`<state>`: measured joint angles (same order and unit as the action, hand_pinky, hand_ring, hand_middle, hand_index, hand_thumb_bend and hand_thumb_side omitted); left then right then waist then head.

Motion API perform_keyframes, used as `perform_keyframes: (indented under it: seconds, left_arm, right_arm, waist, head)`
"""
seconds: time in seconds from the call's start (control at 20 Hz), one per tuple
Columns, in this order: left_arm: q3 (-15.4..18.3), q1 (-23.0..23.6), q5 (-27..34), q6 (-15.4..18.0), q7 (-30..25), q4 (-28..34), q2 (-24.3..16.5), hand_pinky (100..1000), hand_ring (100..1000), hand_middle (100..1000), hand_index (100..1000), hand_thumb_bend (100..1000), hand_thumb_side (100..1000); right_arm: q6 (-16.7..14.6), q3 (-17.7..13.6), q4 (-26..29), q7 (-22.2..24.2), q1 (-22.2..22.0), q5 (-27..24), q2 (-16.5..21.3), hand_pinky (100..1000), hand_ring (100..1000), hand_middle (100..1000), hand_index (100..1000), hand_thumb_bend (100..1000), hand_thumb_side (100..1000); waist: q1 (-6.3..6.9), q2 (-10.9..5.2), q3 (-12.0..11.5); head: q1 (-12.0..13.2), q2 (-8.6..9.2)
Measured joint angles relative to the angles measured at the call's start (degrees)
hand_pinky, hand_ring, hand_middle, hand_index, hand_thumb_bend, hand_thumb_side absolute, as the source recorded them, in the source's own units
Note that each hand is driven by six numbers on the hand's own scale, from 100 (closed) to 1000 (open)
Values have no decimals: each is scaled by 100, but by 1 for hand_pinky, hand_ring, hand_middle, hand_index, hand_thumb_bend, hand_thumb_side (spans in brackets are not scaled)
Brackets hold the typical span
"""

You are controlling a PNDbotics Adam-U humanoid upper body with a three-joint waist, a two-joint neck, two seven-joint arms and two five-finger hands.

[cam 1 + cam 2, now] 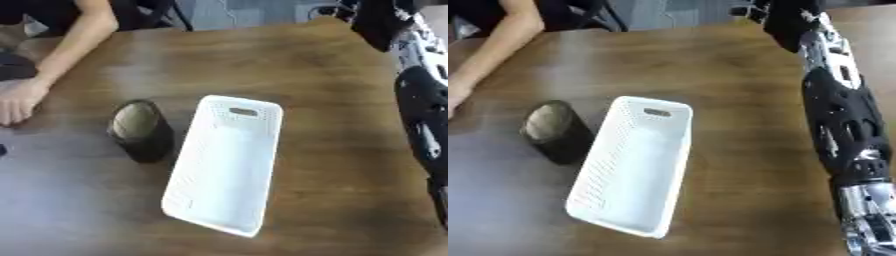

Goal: Pick up objects on the table and place them in the box.

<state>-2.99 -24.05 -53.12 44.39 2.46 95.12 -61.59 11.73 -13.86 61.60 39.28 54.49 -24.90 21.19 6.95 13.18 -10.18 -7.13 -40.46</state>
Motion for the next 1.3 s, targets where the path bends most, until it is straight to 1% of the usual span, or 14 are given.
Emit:
perform_keyframes:
  seconds: [0.25,0.5,0.55,0.6,0.8,1.0,1.3]
  left_arm:
    - [-135,-193,-48,111,-166,-75,28,100,182,825,1000,482,491]
    - [-391,-332,-181,276,-327,-179,124,100,177,827,1000,453,493]
    - [-442,-337,-195,308,-355,-199,147,100,177,828,1000,500,492]
    - [-497,-337,-211,341,-384,-216,163,100,175,827,1000,440,491]
    - [-655,-339,-240,446,-443,-283,227,100,170,827,997,418,482]
    - [-762,-339,-269,502,-493,-343,309,100,166,826,993,398,472]
    - [-846,-441,-269,582,-527,-373,417,100,158,825,988,383,459]
  right_arm:
    - [18,1,0,23,-1,20,-1,727,838,943,986,100,1000]
    - [33,28,-3,42,-14,32,-6,726,838,942,985,100,1000]
    - [36,34,-5,56,-16,40,-8,737,845,950,992,100,1000]
    - [42,35,-7,70,-17,43,-8,740,847,952,994,100,1000]
    - [80,38,-35,170,-17,45,-9,743,850,955,996,100,1000]
    - [98,32,-35,197,-15,133,-160,744,850,955,996,100,1000]
    - [125,28,-34,217,-11,234,-233,745,850,955,995,100,1000]
  waist:
    - [4,0,22]
    - [6,0,76]
    - [6,0,90]
    - [6,0,100]
    - [4,1,127]
    - [-1,6,141]
    - [-25,19,155]
  head:
    - [-24,107]
    - [-23,351]
    - [-16,379]
    - [-11,399]
    - [7,402]
    - [7,401]
    - [7,400]
